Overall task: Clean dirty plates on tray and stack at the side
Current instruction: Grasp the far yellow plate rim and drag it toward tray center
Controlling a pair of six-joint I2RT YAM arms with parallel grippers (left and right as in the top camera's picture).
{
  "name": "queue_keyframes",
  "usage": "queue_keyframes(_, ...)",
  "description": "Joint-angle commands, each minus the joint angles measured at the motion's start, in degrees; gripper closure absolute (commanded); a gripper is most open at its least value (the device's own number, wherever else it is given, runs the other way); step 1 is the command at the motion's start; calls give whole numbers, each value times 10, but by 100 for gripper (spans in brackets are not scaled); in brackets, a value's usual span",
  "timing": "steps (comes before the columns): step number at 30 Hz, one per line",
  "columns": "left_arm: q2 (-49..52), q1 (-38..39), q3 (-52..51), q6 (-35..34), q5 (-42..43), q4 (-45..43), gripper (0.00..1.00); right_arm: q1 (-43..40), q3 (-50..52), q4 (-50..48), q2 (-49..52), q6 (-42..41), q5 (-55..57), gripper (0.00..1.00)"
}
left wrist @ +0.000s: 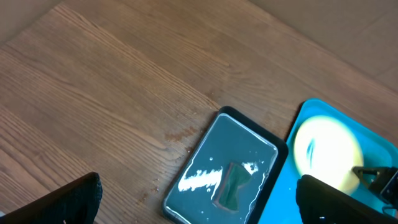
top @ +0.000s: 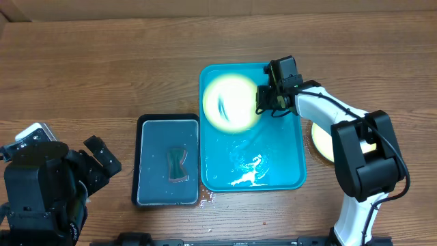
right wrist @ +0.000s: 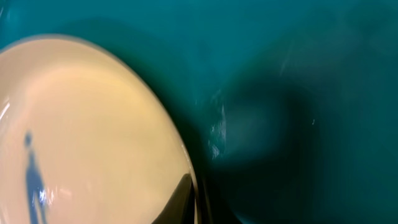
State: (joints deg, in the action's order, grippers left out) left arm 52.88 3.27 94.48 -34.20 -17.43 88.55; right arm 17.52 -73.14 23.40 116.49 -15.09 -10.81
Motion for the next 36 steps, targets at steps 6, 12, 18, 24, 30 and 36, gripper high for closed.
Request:
queue_keyframes(6,1,-3,3,-5,-12,-1,0,-30,1,155,-148,-59,-8,96)
queue_keyframes(12,1,-3,3,-5,-12,-1,0,-28,2,327,-300,-65,-2,96)
queue_keyframes(18,1,-3,3,-5,-12,-1,0,7,44,436,-340,-160,28,96)
queue_keyframes(24,2,-3,3,-10,26,-1,0,42,216,227,-324,-266,47,96)
queue_keyframes(30,7,-3,2,7,85,-11,0,42,274,144,-313,-224,36,96)
queue_keyframes(36,70,-2,-23,164,250,-4,3,41,261,174,-323,-126,3,68)
